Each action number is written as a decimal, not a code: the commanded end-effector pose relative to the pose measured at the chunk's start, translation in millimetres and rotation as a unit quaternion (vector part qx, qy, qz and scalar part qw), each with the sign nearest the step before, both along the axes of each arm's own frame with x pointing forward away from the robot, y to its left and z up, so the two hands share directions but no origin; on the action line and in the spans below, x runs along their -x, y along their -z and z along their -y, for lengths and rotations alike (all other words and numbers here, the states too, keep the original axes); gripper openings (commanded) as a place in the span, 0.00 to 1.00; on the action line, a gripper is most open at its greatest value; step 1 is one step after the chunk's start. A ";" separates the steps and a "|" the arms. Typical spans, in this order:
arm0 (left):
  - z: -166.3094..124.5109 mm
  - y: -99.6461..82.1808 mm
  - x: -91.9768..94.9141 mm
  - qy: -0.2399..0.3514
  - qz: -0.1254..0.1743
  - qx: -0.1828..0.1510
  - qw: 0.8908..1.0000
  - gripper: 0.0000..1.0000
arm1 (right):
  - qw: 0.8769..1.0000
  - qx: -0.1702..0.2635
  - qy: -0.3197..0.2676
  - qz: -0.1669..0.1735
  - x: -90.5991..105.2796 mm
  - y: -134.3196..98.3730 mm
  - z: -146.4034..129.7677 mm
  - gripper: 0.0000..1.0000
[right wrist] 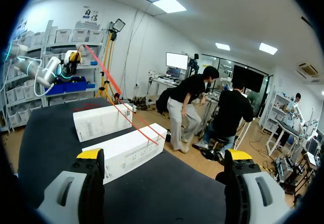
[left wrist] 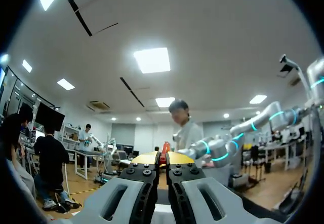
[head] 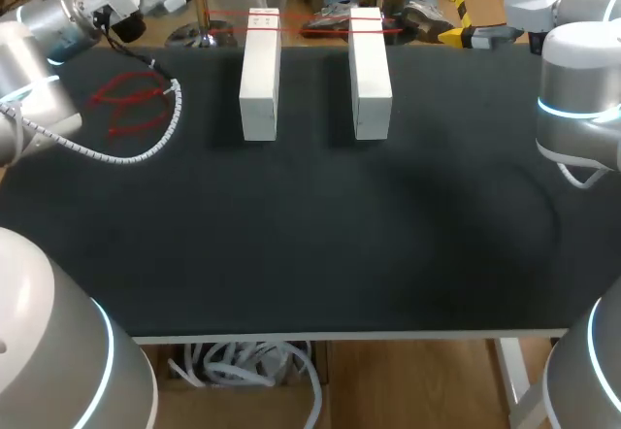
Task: Grab the tape and strap the tape.
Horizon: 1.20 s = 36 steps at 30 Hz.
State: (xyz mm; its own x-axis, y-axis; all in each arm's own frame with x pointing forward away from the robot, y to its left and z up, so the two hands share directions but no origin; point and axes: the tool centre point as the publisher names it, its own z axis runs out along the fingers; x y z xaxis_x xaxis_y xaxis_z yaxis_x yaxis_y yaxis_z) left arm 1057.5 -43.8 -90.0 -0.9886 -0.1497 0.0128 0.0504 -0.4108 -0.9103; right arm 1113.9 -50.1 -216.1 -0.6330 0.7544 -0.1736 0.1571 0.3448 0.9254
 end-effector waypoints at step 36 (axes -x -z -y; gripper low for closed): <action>2.2 0.5 -2.2 -0.011 0.010 -0.011 1.000 0.00 | 1.000 0.000 0.000 0.000 0.1 0.0 0.0 1.00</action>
